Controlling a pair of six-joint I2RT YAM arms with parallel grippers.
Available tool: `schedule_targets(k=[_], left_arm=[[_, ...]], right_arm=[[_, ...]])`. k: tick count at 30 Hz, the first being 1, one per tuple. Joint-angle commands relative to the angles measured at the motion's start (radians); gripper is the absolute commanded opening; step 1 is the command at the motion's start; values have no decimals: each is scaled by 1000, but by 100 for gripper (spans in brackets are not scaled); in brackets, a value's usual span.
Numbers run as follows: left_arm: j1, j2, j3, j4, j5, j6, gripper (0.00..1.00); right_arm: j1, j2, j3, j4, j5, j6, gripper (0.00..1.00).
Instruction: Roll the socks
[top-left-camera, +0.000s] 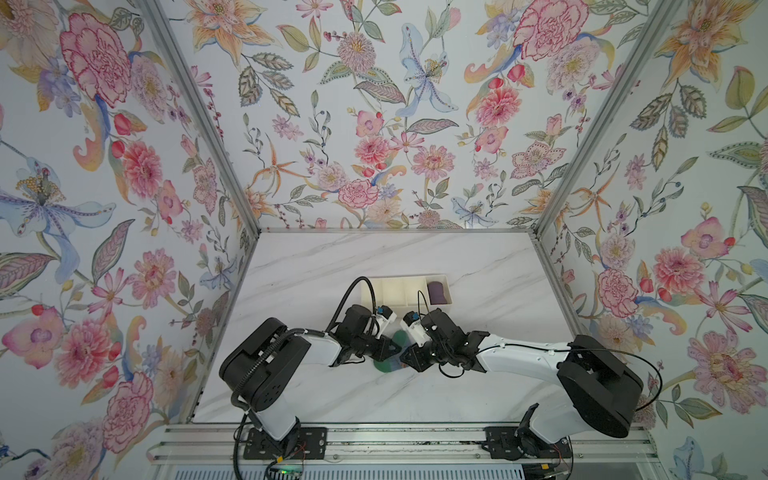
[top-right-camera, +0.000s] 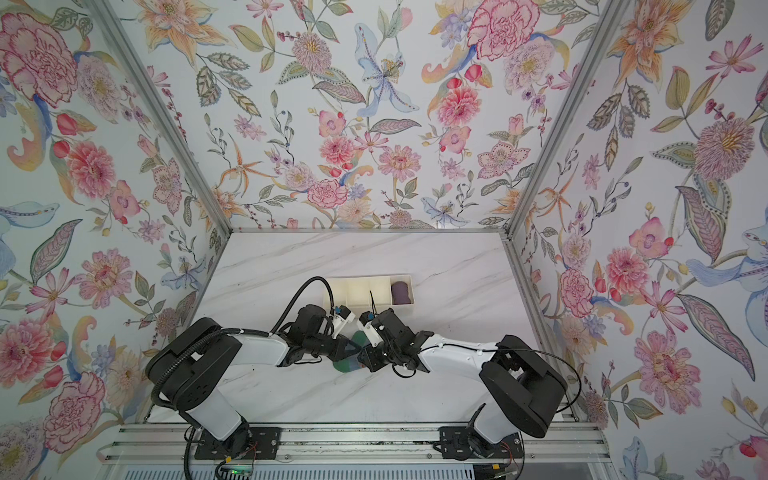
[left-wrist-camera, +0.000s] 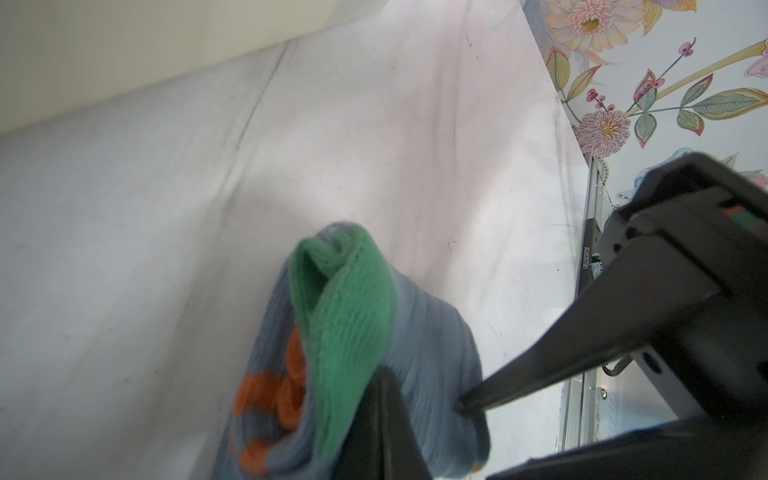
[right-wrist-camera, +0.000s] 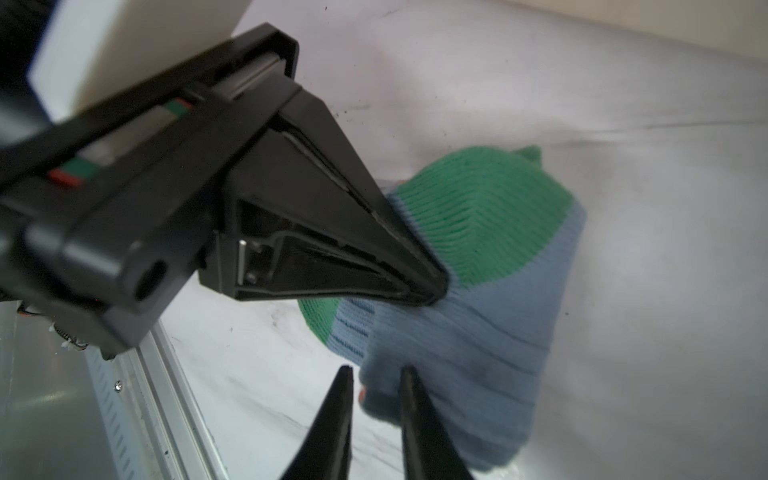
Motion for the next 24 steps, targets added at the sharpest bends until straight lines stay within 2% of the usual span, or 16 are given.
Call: schedule_targets(k=[1, 8, 15, 18, 24], left_arm=[[-11, 13, -18, -163, -65, 21, 0], [-12, -28, 0, -178, -57, 14, 5], [-12, -58, 0, -168, -35, 1, 7], [-11, -50, -4, -168, -30, 7, 0], [-12, -5, -21, -173, -32, 24, 0]], right_arm=[[-6, 34, 24, -71, -1, 16, 20], [-11, 92, 47, -169, 14, 24, 14], [-13, 154, 61, -203, 6, 37, 12], [-14, 162, 60, -207, 3, 41, 12], [-26, 122, 56, -200, -19, 41, 13]])
